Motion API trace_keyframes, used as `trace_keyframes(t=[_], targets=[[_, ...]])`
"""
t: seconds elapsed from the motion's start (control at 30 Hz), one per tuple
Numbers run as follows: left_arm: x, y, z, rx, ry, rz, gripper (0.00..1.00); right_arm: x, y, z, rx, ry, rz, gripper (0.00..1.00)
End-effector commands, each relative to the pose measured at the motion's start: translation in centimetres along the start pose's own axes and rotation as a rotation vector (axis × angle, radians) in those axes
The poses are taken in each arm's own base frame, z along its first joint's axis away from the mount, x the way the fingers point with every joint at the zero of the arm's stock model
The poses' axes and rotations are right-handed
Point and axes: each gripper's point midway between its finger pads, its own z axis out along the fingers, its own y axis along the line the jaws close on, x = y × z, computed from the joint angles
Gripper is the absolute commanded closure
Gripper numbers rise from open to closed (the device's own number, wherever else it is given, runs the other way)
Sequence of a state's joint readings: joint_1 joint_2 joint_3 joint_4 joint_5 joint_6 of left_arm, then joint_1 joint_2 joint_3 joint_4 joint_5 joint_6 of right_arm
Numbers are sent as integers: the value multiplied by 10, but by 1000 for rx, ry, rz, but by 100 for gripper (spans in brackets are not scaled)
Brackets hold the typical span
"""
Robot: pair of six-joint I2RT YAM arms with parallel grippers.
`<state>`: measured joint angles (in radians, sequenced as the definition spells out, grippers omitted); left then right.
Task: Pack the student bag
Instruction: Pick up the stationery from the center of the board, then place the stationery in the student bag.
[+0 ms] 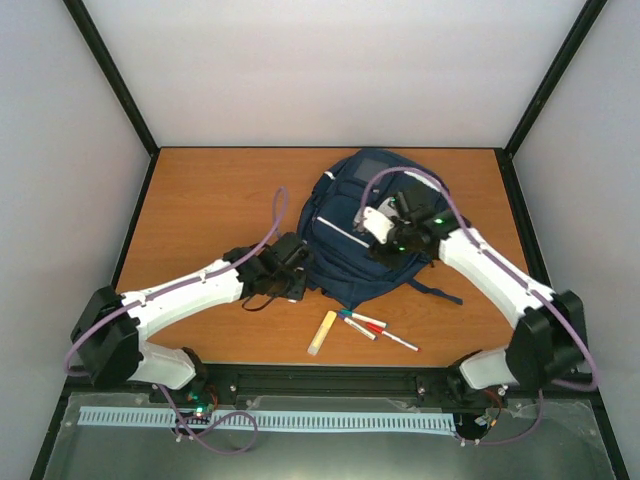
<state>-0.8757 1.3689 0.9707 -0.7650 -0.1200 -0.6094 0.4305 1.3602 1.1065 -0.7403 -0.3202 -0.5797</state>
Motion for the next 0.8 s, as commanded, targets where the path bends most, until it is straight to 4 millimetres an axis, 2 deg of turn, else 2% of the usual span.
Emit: trace_keyframes(t=[0.0,0.1,0.2,0.33,0.5,0.7,0.77], targets=[[-45,-12,2,101,-182,-96,99,-7,-9,23,95,133,-60,50],[-54,-12,-1,140,-242,-147,99,-17,-10,36,130,163,-86,50],[-54,-2,-2,125,-265,-181,99,-23,-10,47,140,177,-93,50],[-49,4,-4,119,-278,-197,99,-25,0,62,95,201,-104,49],[-46,14,-9,93,-300,-217,99,-29,12,74,94,223,-138,43],[-48,20,-23,101,-349,-245,99,-14,-8,88,209,322,-133,44],[-50,19,-26,105,-350,-240,99,-12,-13,89,235,336,-124,47]])
